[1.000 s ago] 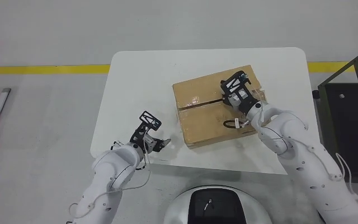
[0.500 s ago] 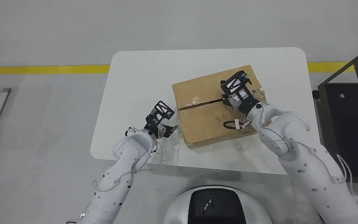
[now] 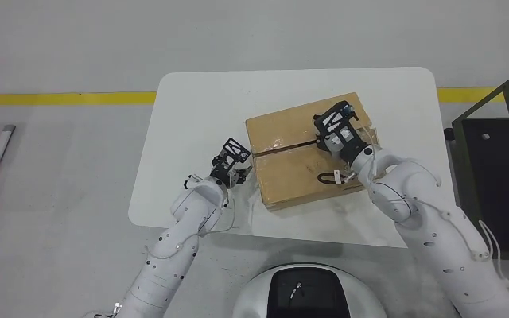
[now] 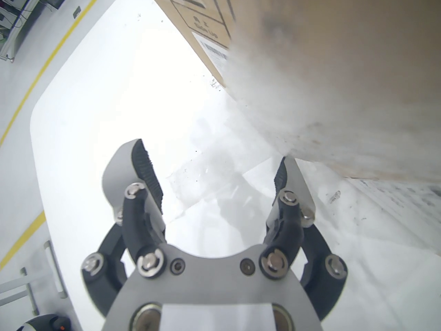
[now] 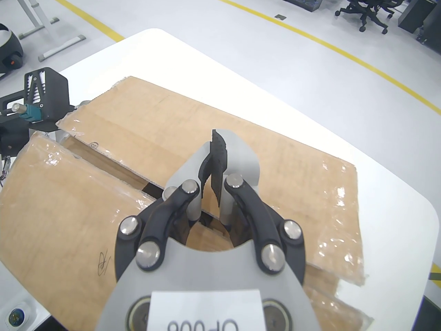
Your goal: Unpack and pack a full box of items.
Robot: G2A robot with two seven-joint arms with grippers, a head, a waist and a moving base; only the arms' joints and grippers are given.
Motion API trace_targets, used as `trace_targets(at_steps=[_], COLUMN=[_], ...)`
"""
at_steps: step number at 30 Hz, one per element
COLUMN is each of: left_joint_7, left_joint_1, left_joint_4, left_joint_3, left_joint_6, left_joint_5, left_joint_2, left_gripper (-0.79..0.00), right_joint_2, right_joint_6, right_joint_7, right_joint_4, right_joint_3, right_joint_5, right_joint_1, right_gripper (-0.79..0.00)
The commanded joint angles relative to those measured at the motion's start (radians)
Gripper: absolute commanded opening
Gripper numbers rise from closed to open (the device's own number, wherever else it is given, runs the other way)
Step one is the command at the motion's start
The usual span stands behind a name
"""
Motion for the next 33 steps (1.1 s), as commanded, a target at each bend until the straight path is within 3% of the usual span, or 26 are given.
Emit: trace_targets(at_steps=[1,9,25,33], left_joint_7=[0.012,0.020,-0.063,-0.136], left_joint_1=[0.001,0.039,0.174,0.277], left_joint_4=[-0.007,-0.064,-0.300,-0.452], left_joint_3=[0.001,-0.035,-0.189,-0.290], left_joint_6=[-0.003,-0.004,0.023,-0.067], left_joint_5=[0.022,0.103,0.142,0.145], left_joint_2=[-0.001,0.006,0.026,0.043], left_gripper=[-0.785,-0.785,-0.785,-0.785], right_joint_2=[0.000,-0.003,-0.011,-0.013], right_joint_6=[-0.002,-0.003,0.008,0.010], right_joint_7=[0.000,0.003,0.006,0.004], right_joint_4=[-0.001,0.004,0.019,0.020], right_joint_3=[0.001,0.002,-0.001,0.003], right_joint_5=[0.002,0.011,0.040,0.050], right_joint_1=[-0.001,0.001,0.012,0.015], right_gripper=[-0.785,-0.785,-0.785,-0.785])
